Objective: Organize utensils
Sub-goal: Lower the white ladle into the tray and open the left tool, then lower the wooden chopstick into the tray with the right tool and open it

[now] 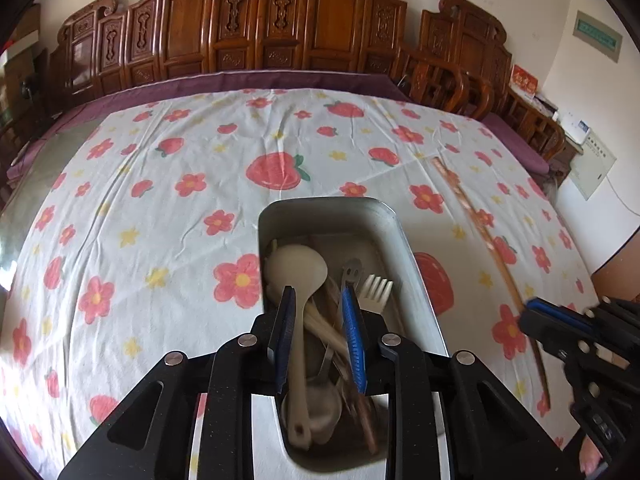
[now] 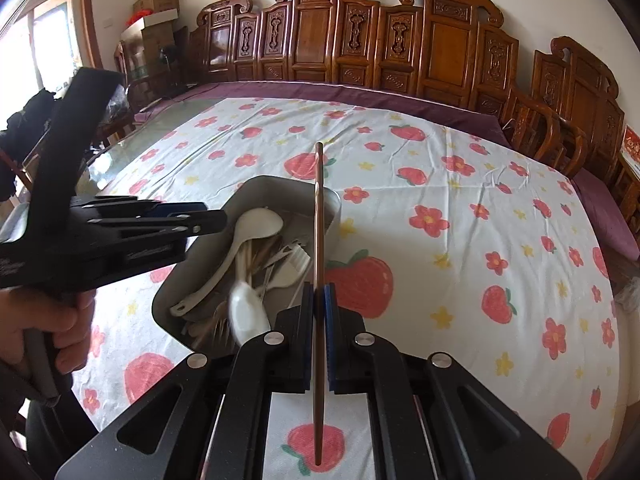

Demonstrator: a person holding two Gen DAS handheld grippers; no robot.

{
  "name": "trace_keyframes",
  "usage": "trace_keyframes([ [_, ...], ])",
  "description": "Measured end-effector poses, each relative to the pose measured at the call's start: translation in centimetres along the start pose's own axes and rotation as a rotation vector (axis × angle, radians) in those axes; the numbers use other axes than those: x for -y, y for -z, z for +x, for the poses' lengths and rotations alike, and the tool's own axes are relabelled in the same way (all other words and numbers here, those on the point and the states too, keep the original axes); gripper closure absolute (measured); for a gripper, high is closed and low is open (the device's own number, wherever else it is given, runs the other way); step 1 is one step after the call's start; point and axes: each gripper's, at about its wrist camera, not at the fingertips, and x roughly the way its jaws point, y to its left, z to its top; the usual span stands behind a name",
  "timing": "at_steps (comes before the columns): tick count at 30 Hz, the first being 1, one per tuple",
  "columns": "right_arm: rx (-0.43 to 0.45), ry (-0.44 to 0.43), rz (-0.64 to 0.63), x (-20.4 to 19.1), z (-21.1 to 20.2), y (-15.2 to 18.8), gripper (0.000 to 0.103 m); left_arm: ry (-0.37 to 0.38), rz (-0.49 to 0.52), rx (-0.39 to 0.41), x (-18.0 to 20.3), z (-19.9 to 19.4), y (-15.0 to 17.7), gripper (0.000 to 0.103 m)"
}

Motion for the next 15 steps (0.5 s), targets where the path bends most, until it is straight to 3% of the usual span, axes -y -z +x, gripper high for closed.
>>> trace_keyframes([
  [9, -0.015, -0.04, 0.026, -1.8, 1.7, -1.0, 0.097, -0.03, 0.022, 0.069, -1.9, -5.1, 2.9, 0.075],
  [11, -0.017, -0.05, 0.031, -2.3, 2.2, -1.3, 0.097, -0.045, 0.014, 0.081, -2.5, -6.0, 3.7, 0.07],
  [15, -0.022, -0.079, 0.057, -3.1, 3.3, -1.9, 0.097, -0.096, 0.042, 0.095, -3.0, -7.3, 4.7, 0.069],
])
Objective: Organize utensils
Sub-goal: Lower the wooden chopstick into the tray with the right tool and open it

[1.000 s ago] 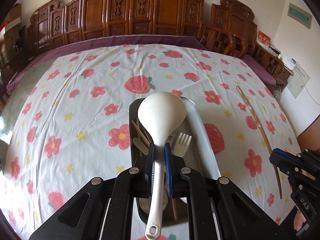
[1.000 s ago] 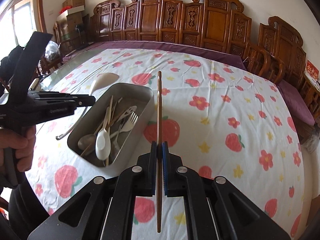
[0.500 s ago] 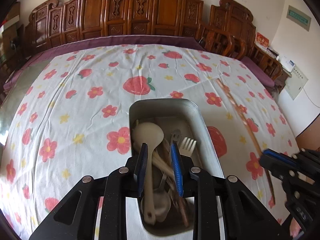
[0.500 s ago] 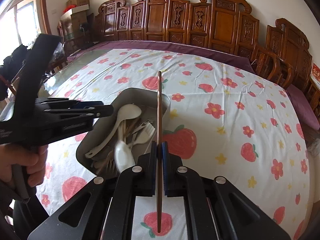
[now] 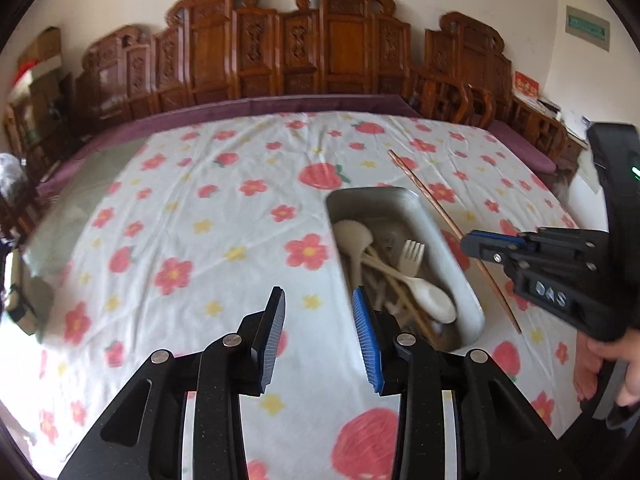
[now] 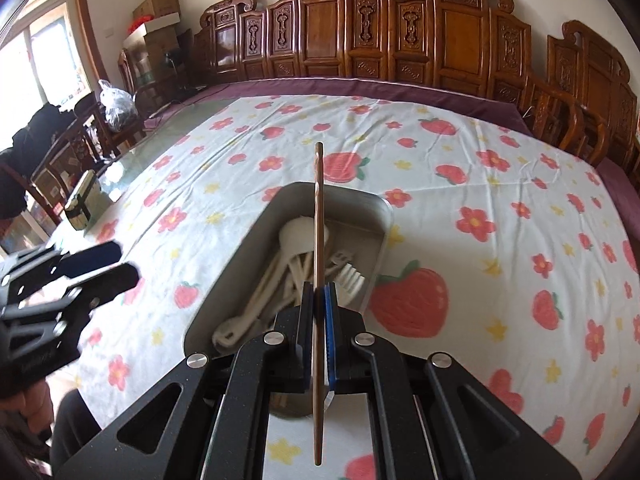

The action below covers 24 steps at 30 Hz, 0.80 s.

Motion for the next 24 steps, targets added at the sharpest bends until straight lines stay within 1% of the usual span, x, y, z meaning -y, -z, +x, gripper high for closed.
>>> trace_keyframes([
  [4, -0.02, -0.011, 0.013, -0.6, 1.4, -0.5, 0.097, 0.002, -0.002, 0.0, -0.6, -1.1, 0.9, 0.069],
  [7, -0.041, -0.014, 0.016, -0.9, 2.6, -0.5, 0.097, 0.014, -0.014, 0.005, -1.0, -1.5, 1.1, 0.067],
  [12, -0.061, -0.006, 0.018, -1.2, 4.1, -0.5, 0.097, 0.017, -0.015, 0.01, -1.2, -1.7, 1.2, 0.067],
  [15, -0.072, 0.0, 0.021, -1.1, 4.8, -0.5, 0.097, 0.028, -0.024, -0.001, -1.4, -1.4, 1.4, 0.066],
  [24, -0.072, 0.006, 0.005, -1.2, 4.6, -0.2, 0.096, 0.025, -0.01, -0.009, -1.1, -1.1, 1.8, 0.066],
])
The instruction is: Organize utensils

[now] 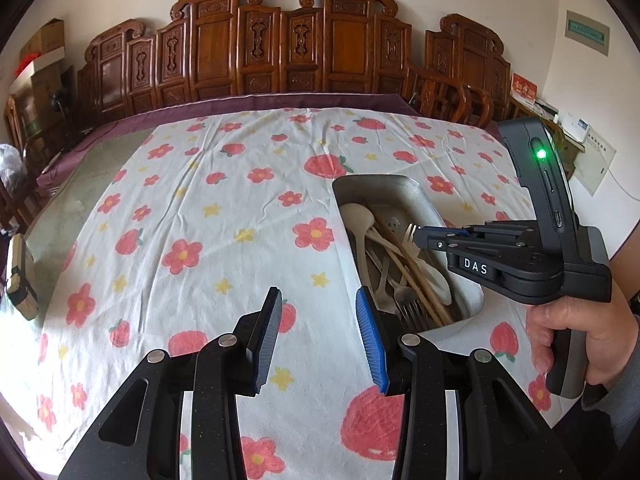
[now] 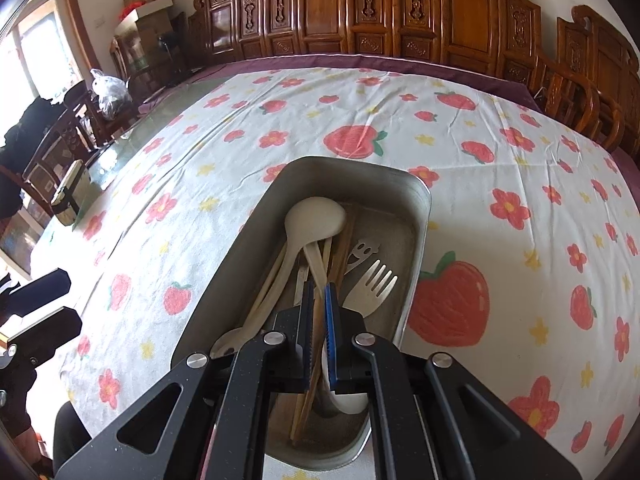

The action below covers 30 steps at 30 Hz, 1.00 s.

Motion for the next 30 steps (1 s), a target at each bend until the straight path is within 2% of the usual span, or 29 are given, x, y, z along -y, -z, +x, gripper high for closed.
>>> trace_keyframes([
  [7, 0.039, 0.003, -0.008, 0.5, -2.7, 1.2, 0.096, 0.001, 0.024, 0.0, 0.9, 0.0, 0.2, 0.066],
  [12, 0.072, 0.018, -0.026, 0.8, -6.2, 3.1, 0.096, 0.012, 0.048, 0.006, 2.1, -0.4, 0.3, 0.065],
  [14, 0.086, 0.022, -0.022, 1.0, -7.7, 4.1, 0.084, 0.012, 0.062, 0.013, 2.7, -0.7, 0.3, 0.061],
  [18, 0.119, 0.031, -0.024, 1.2, -10.7, 6.3, 0.076, 0.018, 0.088, 0.034, 4.2, -1.6, 0.4, 0.053],
  [20, 0.137, 0.037, -0.014, 1.4, -12.3, 7.3, 0.062, 0.02, 0.097, 0.044, 5.0, -2.1, 0.5, 0.046],
  [21, 0.149, 0.039, -0.007, 1.5, -13.2, 7.9, 0.059, 0.02, 0.104, 0.049, 5.5, -2.3, 0.6, 0.045],
  [23, 0.164, 0.05, -0.002, 1.7, -14.5, 8.8, 0.045, 0.021, 0.118, 0.058, 6.5, -2.8, 0.8, 0.034],
  [24, 0.174, 0.059, 0.003, 1.9, -15.3, 9.4, 0.042, 0.016, 0.125, 0.062, 7.0, -3.1, 1.0, 0.032],
  [26, 0.191, 0.071, 0.011, 2.2, -16.6, 10.4, 0.027, -0.002, 0.137, 0.068, 8.2, -3.7, 1.5, 0.024],
  [29, 0.218, 0.091, 0.037, 2.9, -18.5, 11.8, 0.01, -0.004, 0.134, 0.064, 9.4, -4.6, 2.1, 0.017],
  [30, 0.228, 0.098, 0.047, 3.2, -19.2, 12.2, 0.008, -0.001, 0.126, 0.066, 9.8, -5.2, 2.3, 0.016],
])
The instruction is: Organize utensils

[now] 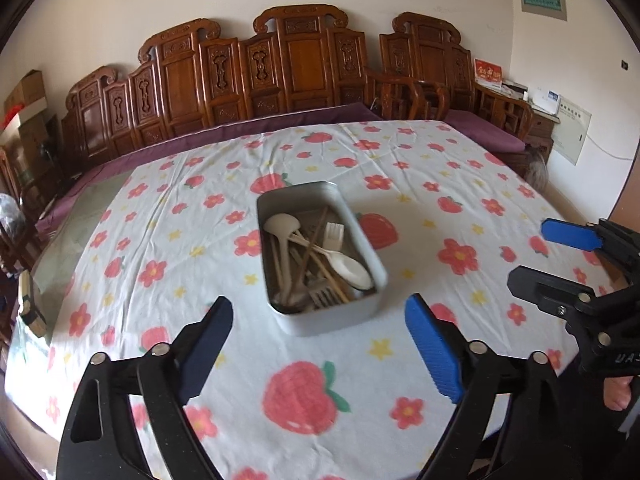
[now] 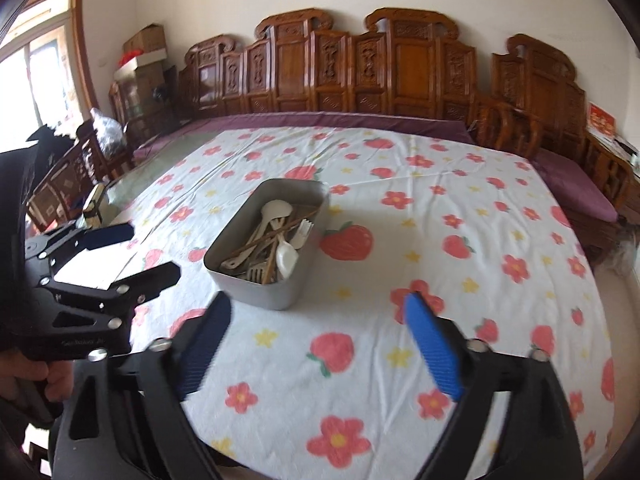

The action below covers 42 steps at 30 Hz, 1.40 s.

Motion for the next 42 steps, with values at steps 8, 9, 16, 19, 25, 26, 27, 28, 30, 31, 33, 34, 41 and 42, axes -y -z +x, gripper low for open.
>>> trace_keyframes([
  [8, 0.068, 0.04, 0.045, 2.1, -5.6, 1.5, 0.003, -0.044, -0.032, 0.069, 2.5, -5.4, -0.8, 0.008],
  [9, 0.086, 0.045, 0.054, 2.3, -6.6, 1.6, 0.003, -0.052, -0.034, 0.08, 2.8, -6.2, -1.0, 0.008],
  [16, 0.215, 0.053, 0.082, 2.8, -13.2, 0.5, 0.003, -0.072, -0.055, 0.18, 4.6, -12.1, -1.9, 0.008],
  [19, 0.274, 0.06, 0.078, 2.5, -16.3, 0.2, 0.003, -0.067, -0.066, 0.219, 5.1, -14.2, -2.0, 0.008],
  [25, 0.346, 0.072, 0.061, 1.6, -20.3, 0.1, 0.003, -0.078, -0.079, 0.277, 5.7, -17.6, -2.0, 0.008],
  [26, 0.355, 0.074, 0.061, 1.4, -20.9, 0.2, 0.003, -0.08, -0.085, 0.284, 5.7, -18.1, -1.9, 0.008],
  [27, 0.361, 0.075, 0.061, 1.4, -21.2, 0.3, 0.003, -0.082, -0.091, 0.288, 5.6, -18.5, -1.9, 0.008],
  [28, 0.367, 0.077, 0.061, 1.3, -21.6, 0.4, 0.003, -0.083, -0.097, 0.291, 5.6, -18.7, -1.8, 0.008],
  [30, 0.377, 0.078, 0.06, 1.0, -22.1, 0.5, 0.003, -0.085, -0.107, 0.295, 5.4, -19.1, -1.7, 0.008],
  [31, 0.381, 0.079, 0.059, 1.0, -22.4, 0.7, 0.003, -0.091, -0.114, 0.297, 5.3, -19.3, -1.6, 0.008],
  [33, 0.384, 0.081, 0.06, 0.9, -22.6, 0.8, 0.003, -0.098, -0.118, 0.3, 5.2, -19.4, -1.5, 0.008],
  [34, 0.386, 0.079, 0.06, 0.9, -22.7, 0.9, 0.003, -0.099, -0.118, 0.3, 5.2, -19.3, -1.5, 0.008],
  [41, 0.383, 0.09, 0.058, 0.7, -22.4, 0.7, 0.003, -0.097, -0.124, 0.31, 5.1, -19.6, -1.3, 0.008],
  [42, 0.383, 0.09, 0.059, 0.6, -22.4, 0.8, 0.003, -0.095, -0.125, 0.312, 5.1, -19.6, -1.3, 0.008],
])
